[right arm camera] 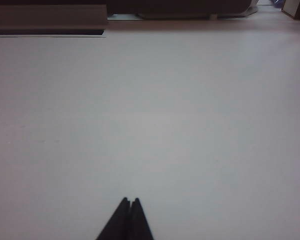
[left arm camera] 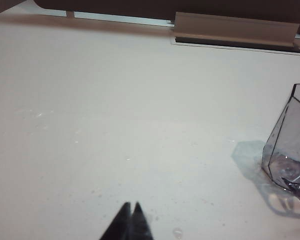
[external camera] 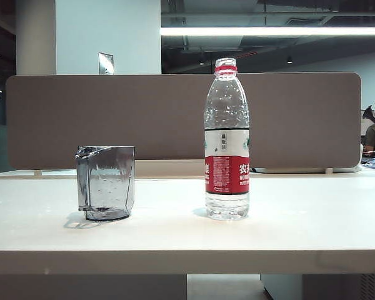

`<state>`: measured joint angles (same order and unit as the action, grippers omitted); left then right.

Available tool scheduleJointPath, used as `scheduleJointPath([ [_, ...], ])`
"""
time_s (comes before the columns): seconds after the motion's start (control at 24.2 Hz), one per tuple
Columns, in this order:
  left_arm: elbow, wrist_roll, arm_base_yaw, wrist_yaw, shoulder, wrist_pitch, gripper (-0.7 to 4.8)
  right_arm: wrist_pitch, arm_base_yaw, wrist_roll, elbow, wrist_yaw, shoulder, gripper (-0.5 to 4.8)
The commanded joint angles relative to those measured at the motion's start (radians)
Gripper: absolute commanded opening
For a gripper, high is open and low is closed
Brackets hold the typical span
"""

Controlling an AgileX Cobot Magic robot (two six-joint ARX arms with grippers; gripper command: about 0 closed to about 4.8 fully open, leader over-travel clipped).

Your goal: Pick up the mineral water bottle on the table and pour water into the mug until it's full.

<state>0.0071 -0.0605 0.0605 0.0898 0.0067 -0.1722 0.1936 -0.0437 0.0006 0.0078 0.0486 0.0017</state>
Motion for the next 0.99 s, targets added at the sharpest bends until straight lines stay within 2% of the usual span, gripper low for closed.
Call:
scheduleJointPath([
  [0.04,0.002,0.0,0.0,0.001,0.0,-0.005,-0.05,-0.014,0.0,-0.001,-0.007,0.001,0.0,-0.05],
  [0.33,0.018,0.0,0.0,0.001,0.012,-0.024,-0.05,-0.014,0.0,-0.001,-0.007,0.001,0.0,-0.05],
  [0.5,0.194,0.0,-0.06,0.0,0.199,-0.219,-0.05,-0.014,0.0,-0.001,-0.007,0.0,0.0,-0.05],
  [0.7,0.419,0.0,-0.28,0.0,0.423,-0.268,-0.05,-0.014,0.0,-0.001,-0.007,0.001,0.0,-0.05],
  [0.91,0.57,0.0,-0.492,-0.018,0.486,-0.261,-0.06,-0.014,0.0,-0.001,-0.007,0.001,0.0,-0.05],
  [0.99,0.607,0.001,-0.547,-0.018,0.511,-0.262,-0.05,-0.014,0.0,-0.001,-0.007,0.001,0.0,-0.05],
])
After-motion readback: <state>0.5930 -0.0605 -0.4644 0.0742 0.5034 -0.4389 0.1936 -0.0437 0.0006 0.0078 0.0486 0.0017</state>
